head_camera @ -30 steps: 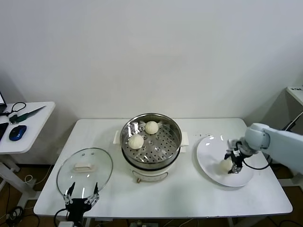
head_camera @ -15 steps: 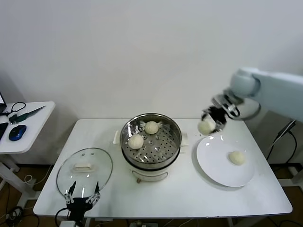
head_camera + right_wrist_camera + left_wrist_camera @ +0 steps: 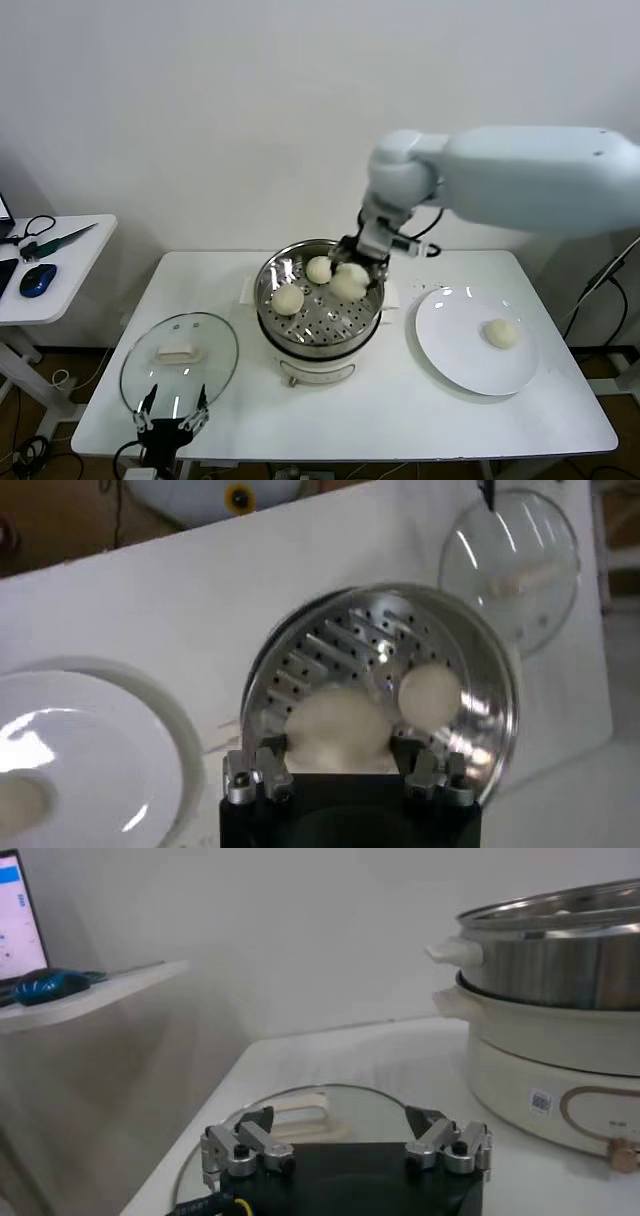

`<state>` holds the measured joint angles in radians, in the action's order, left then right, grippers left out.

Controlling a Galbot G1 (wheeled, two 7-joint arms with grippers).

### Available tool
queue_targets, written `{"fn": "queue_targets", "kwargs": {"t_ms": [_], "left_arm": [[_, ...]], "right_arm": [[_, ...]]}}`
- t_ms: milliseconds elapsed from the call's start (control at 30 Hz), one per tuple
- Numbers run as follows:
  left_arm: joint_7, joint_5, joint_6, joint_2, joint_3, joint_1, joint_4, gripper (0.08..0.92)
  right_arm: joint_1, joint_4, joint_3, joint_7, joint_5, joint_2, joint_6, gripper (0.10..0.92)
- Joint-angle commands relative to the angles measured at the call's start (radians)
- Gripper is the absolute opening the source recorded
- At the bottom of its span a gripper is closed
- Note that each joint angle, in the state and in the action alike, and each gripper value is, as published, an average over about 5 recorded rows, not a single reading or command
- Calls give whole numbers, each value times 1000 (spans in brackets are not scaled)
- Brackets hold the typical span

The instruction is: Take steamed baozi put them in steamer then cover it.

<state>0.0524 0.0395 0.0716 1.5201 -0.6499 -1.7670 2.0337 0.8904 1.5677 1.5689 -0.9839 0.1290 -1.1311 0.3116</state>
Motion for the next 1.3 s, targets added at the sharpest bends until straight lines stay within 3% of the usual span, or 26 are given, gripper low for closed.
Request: {"fn": "queue_targets", "kwargs": {"t_ms": [33, 567, 800, 1000, 1167, 1300], "left_arm": [[1, -1, 0, 1, -1, -1, -4, 823], [7, -5, -2, -2, -6, -3, -5, 823], [10, -5, -4, -2, -7, -6, -2, 823], [12, -5, -7, -1, -6, -11, 1, 823], [10, -6, -8, -4, -7, -14, 8, 823], [7, -7, -7, -5, -5, -9, 8, 823]], "right_arm": [[-183, -22, -13, 85, -198, -130, 88, 696], [-266, -121, -17, 111, -264, -150, 86, 698], [-143, -134, -34, 88, -139, -101, 109, 807], [64, -183, 15, -35, 118, 53, 93, 822], [251, -200, 240, -94, 324, 257, -152, 823], [225, -213, 328, -93, 320, 440, -309, 823]]}}
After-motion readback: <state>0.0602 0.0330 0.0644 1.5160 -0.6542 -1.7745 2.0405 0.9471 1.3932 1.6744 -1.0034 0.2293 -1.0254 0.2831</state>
